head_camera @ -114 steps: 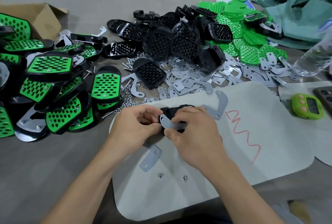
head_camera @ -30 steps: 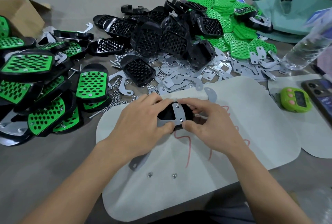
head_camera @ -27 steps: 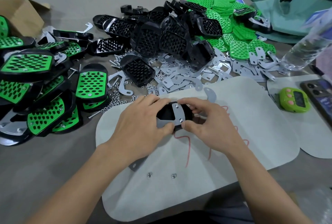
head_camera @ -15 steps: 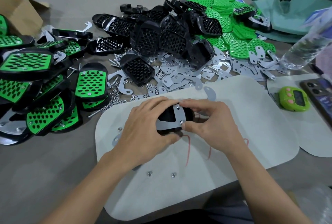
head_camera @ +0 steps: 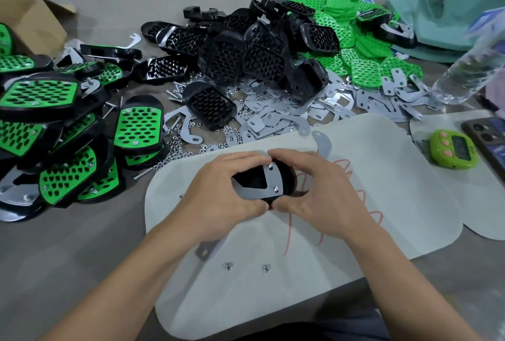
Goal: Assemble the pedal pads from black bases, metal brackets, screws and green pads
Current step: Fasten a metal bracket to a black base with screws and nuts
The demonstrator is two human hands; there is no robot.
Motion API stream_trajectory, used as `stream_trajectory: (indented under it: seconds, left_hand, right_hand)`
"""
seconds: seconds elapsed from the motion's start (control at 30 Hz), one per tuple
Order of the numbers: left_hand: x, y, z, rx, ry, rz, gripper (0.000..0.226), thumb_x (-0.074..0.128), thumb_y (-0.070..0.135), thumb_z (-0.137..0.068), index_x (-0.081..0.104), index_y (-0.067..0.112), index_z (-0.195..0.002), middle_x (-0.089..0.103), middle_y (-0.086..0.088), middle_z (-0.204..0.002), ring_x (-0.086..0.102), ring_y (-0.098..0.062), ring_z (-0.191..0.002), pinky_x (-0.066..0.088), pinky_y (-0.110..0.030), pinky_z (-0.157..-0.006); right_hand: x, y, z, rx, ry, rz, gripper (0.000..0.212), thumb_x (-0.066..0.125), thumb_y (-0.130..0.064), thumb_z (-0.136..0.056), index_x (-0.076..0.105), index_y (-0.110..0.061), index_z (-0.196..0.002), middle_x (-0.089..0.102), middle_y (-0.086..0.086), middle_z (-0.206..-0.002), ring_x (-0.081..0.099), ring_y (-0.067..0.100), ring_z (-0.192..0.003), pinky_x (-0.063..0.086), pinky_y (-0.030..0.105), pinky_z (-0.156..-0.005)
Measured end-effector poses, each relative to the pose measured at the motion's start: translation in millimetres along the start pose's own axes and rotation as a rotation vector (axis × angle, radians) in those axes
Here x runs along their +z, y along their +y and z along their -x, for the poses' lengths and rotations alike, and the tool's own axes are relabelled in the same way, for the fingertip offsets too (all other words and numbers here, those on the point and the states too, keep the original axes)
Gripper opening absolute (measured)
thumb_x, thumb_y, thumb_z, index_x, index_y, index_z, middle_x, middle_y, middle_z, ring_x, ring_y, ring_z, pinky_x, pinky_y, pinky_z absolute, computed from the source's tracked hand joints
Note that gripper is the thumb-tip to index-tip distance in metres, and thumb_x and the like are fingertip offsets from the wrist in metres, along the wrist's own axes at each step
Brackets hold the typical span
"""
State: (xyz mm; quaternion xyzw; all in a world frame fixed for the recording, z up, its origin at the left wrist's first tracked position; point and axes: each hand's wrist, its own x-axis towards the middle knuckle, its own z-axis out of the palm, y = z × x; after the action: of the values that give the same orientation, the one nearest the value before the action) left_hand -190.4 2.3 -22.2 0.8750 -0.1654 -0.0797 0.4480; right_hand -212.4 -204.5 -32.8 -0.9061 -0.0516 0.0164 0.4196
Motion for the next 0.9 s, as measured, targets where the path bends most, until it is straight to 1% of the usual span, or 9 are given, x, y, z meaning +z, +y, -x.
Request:
stream_trajectory:
  seconds: [0.13, 0.23, 0.3, 0.4, 0.47, 0.57, 0.73, 0.8, 0.9]
  left_hand:
    - [-7.1, 3.8, -4.7, 0.032, -0.054, -0.093, 0.075, 0.088, 0.023, -0.065, 0.064, 0.035, -0.135, 0.059, 0.026, -0.134, 0.048, 0.008, -0.129, 0.037, -0.020, -0.111]
    - [-12.3, 2.4, -0.9, 0.086, 0.048, -0.238, 0.075, 0.081, 0.035, -0.064, 0.059, 0.038, -0.136, 0.055, 0.028, -0.132, 0.041, 0.020, -0.122, 0.026, 0.000, -0.101]
    - [-10.8, -0.2, 5.4, 0.135, 0.147, -0.385, 0.064, 0.084, 0.032, -0.068, 0.063, 0.032, -0.128, 0.054, 0.017, -0.141, 0.038, 0.006, -0.133, 0.015, 0.000, -0.107]
    - [1.7, -2.0, 12.4, 0.183, 0.179, -0.558, 0.049, 0.084, 0.029, -0.077, 0.069, 0.020, -0.123, 0.053, 0.002, -0.149, 0.038, -0.017, -0.143, 0.018, -0.021, -0.120]
    - [10.5, -2.3, 14.4, 0.209, 0.199, -0.545, 0.036, 0.083, 0.018, -0.080, 0.074, 0.014, -0.114, 0.060, 0.000, -0.142, 0.042, -0.019, -0.138, 0.022, -0.025, -0.119]
    - [17.7, -2.9, 16.4, 0.240, 0.249, -0.465, 0.026, 0.082, 0.002, -0.076, 0.078, 0.009, -0.101, 0.070, -0.002, -0.126, 0.046, -0.016, -0.128, 0.027, -0.021, -0.114]
    - [18.0, -4.6, 15.2, 0.227, 0.222, -0.475, 0.025, 0.082, 0.004, -0.079, 0.078, 0.010, -0.102, 0.073, 0.002, -0.118, 0.052, -0.015, -0.123, 0.029, -0.020, -0.111]
    - [17.5, -5.1, 14.8, 0.229, 0.218, -0.465, 0.025, 0.082, 0.005, -0.079, 0.078, 0.011, -0.103, 0.073, 0.003, -0.117, 0.051, -0.013, -0.121, 0.027, -0.016, -0.109]
    - [17.7, -8.5, 15.0, 0.251, 0.225, -0.451, 0.026, 0.084, 0.006, -0.078, 0.078, 0.012, -0.102, 0.074, 0.003, -0.116, 0.051, -0.010, -0.119, 0.024, -0.012, -0.109]
  right_hand:
    - [4.0, 3.4, -4.1, -0.001, 0.026, 0.006, 0.085, 0.088, -0.033, -0.059, 0.054, -0.055, -0.133, 0.060, -0.018, -0.124, 0.055, -0.011, -0.111, 0.034, 0.003, -0.096]
    - [8.1, 6.9, -7.0, -0.003, 0.097, -0.022, 0.080, 0.088, -0.024, -0.063, 0.057, -0.053, -0.131, 0.060, -0.015, -0.124, 0.052, -0.020, -0.105, 0.033, -0.004, -0.087]
    - [9.5, 8.1, -7.8, -0.002, 0.126, -0.034, 0.080, 0.088, -0.023, -0.064, 0.057, -0.052, -0.131, 0.060, -0.013, -0.123, 0.050, -0.025, -0.102, 0.032, -0.006, -0.083]
    - [9.5, 8.7, -8.4, 0.004, 0.132, -0.022, 0.081, 0.087, -0.029, -0.061, 0.055, -0.053, -0.132, 0.061, -0.013, -0.122, 0.050, -0.026, -0.100, 0.031, -0.006, -0.087]
    - [9.5, 9.1, -9.0, 0.018, 0.131, -0.018, 0.083, 0.089, -0.028, -0.062, 0.053, -0.056, -0.130, 0.062, -0.014, -0.122, 0.050, -0.026, -0.100, 0.032, -0.004, -0.089]
    - [9.9, 8.6, -10.0, 0.047, 0.138, -0.034, 0.080, 0.094, -0.025, -0.061, 0.057, -0.057, -0.126, 0.063, -0.016, -0.123, 0.051, -0.024, -0.102, 0.033, -0.003, -0.089]
    - [11.4, 5.1, -7.4, 0.065, 0.136, -0.050, 0.076, 0.092, -0.019, -0.065, 0.062, -0.049, -0.128, 0.060, -0.015, -0.121, 0.048, -0.027, -0.099, 0.030, -0.007, -0.084]
    - [10.0, 0.9, -5.6, 0.053, 0.117, -0.021, 0.077, 0.090, -0.017, -0.068, 0.060, -0.047, -0.132, 0.059, -0.015, -0.120, 0.051, -0.022, -0.100, 0.030, -0.008, -0.084]
    - [-7.8, -2.8, -3.5, 0.050, 0.102, -0.133, 0.073, 0.084, -0.009, -0.071, 0.063, -0.047, -0.129, 0.066, -0.018, -0.115, 0.065, -0.004, -0.100, 0.050, 0.009, -0.081]
